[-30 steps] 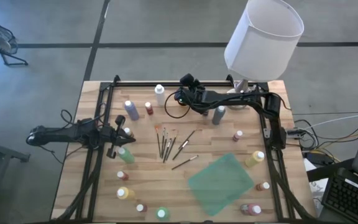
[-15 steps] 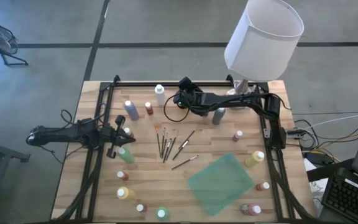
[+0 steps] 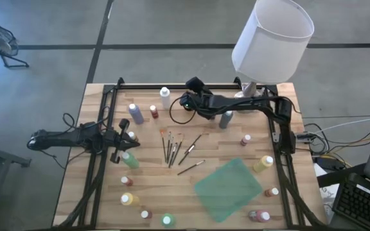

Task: Pick & Place Paint Supplies
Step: Adjust the yellow cup

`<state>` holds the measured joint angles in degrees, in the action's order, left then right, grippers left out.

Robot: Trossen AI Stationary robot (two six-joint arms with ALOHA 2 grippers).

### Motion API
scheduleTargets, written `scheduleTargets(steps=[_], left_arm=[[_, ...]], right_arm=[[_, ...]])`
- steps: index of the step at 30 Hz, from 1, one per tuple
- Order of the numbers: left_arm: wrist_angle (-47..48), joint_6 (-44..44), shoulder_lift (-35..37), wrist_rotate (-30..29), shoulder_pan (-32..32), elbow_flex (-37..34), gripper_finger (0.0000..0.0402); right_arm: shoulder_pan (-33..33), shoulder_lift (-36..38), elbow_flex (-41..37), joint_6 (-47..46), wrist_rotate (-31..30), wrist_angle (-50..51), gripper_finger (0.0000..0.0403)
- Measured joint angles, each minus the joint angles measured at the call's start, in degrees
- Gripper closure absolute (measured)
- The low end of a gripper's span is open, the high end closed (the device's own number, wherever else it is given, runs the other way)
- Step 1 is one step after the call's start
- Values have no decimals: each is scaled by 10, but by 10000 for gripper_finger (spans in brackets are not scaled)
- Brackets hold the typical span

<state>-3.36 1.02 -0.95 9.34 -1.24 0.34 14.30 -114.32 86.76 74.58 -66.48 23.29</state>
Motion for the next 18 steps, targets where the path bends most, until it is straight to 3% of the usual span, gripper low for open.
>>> scheduleTargets(steps=[9,18], left_arm=[[0,0,0,0,0,0,388],[0,0,0,0,0,0,388]], right_arm=[[-33,77,0,-59,11,-1,217],[-74,142,0,-206,108,11,240]])
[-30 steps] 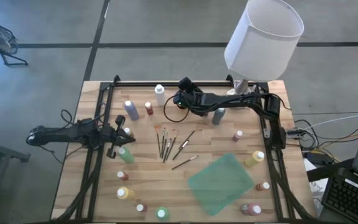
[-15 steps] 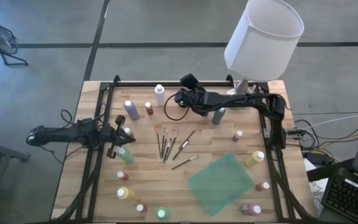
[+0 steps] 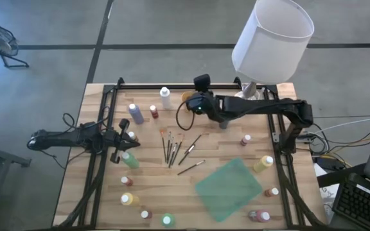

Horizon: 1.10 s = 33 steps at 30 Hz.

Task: Pick & Place Paint Supplies
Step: Adjust the yellow cup

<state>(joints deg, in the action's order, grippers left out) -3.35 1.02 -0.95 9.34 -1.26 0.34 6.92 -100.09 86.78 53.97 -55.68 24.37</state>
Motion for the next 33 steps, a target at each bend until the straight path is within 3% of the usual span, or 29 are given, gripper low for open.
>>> scheduleTargets(steps=[3,7,9,15,25,33], left_arm=[[0,0,0,0,0,0,388],[1,0,0,0,0,0,388],[0,0,0,0,0,0,388],[0,0,0,0,0,0,388],[0,0,0,0,0,0,388],[0,0,0,0,0,0,388]], right_arm=[[-7,22,0,-83,113,35,247],[-5,36,0,-175,343,80,257],[-1,34,0,-195,396,84,263],[8,-13,0,-195,396,89,270],[60,-71,0,-211,396,88,246],[89,-85,0,-231,441,84,234]])
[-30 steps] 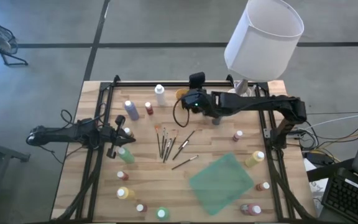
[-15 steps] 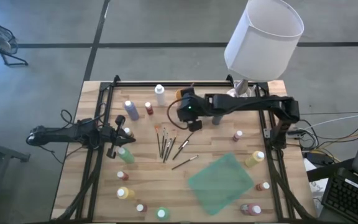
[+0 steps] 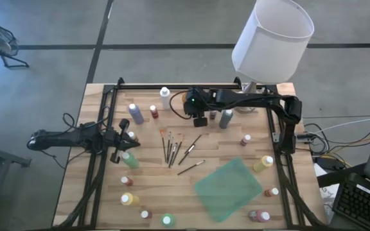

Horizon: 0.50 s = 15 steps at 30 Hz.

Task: Pick & Place Paint Supplies
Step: Adjust the yellow cup

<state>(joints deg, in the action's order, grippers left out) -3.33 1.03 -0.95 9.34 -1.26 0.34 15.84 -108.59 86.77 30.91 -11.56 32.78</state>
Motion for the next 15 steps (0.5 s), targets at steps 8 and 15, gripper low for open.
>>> scheduleTargets(steps=[8,15], left_arm=[[0,0,0,0,0,0,388],[0,0,0,0,0,0,388]], right_arm=[[11,-35,0,10,-6,-16,252],[15,-34,1,20,-26,-21,266]])
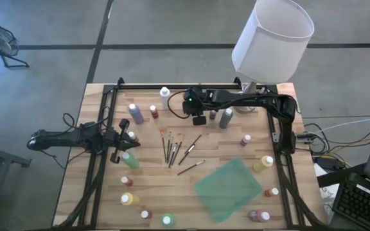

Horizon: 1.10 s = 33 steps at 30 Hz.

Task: Pick & Place Paint Supplies
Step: Adjust the yellow cup

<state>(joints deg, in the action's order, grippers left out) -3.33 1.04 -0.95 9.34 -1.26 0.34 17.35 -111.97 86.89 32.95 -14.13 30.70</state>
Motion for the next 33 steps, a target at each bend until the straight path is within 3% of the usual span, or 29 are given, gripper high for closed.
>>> scheduleTargets(steps=[16,33], left_arm=[[0,0,0,0,0,0,388],[0,0,0,0,0,0,388]], right_arm=[[22,8,0,-4,-4,0,235],[28,8,-1,-15,26,4,286]])
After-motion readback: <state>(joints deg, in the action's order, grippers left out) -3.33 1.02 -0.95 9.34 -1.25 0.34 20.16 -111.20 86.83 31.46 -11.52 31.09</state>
